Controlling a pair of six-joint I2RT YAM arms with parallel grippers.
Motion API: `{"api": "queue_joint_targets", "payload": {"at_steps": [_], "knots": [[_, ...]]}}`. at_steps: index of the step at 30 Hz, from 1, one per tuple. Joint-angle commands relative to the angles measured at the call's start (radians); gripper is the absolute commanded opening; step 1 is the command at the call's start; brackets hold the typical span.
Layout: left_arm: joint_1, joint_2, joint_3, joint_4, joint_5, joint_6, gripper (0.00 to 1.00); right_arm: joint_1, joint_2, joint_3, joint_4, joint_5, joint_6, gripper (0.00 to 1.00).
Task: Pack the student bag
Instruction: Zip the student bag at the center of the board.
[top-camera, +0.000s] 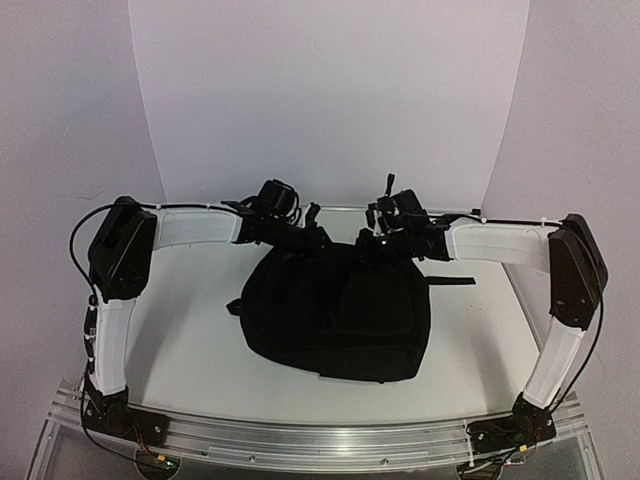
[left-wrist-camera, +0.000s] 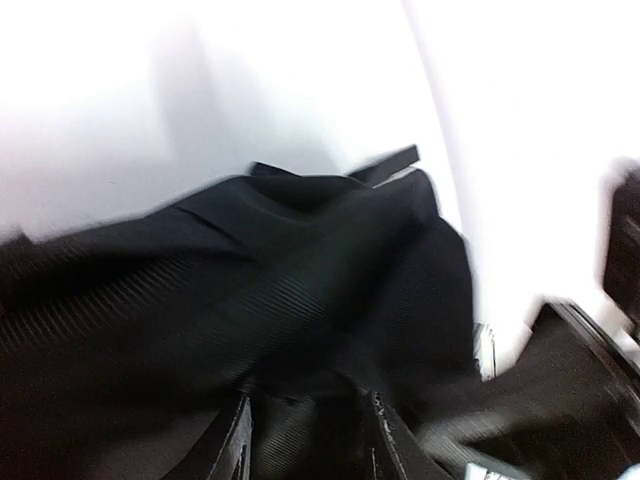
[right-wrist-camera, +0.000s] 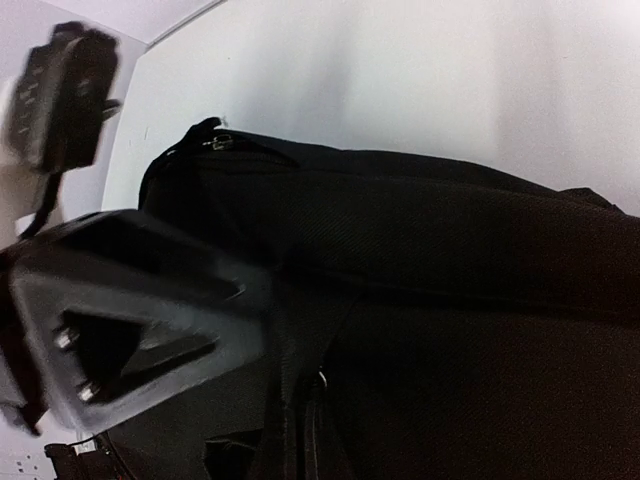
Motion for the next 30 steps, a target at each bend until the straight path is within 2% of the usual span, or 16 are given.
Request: {"api": "queue_joint_targets", "payload": {"at_steps": [1,19,30], "knots": [[0.012,0.058,0.053,0.099,0.015,-0.038,0.37,0.038,-0.050,-0.037,0.028,0.022,0.029,0.00],[0.073,0.129,0.080,0.112,-0.057,-0.038,0.36,0.199,-0.157,-0.149,0.024,0.162,0.168,0.00],[0.077,0.130,0.078,0.107,-0.067,-0.022,0.36,0.316,-0.220,-0.285,0.011,0.144,0.263,0.00]]}}
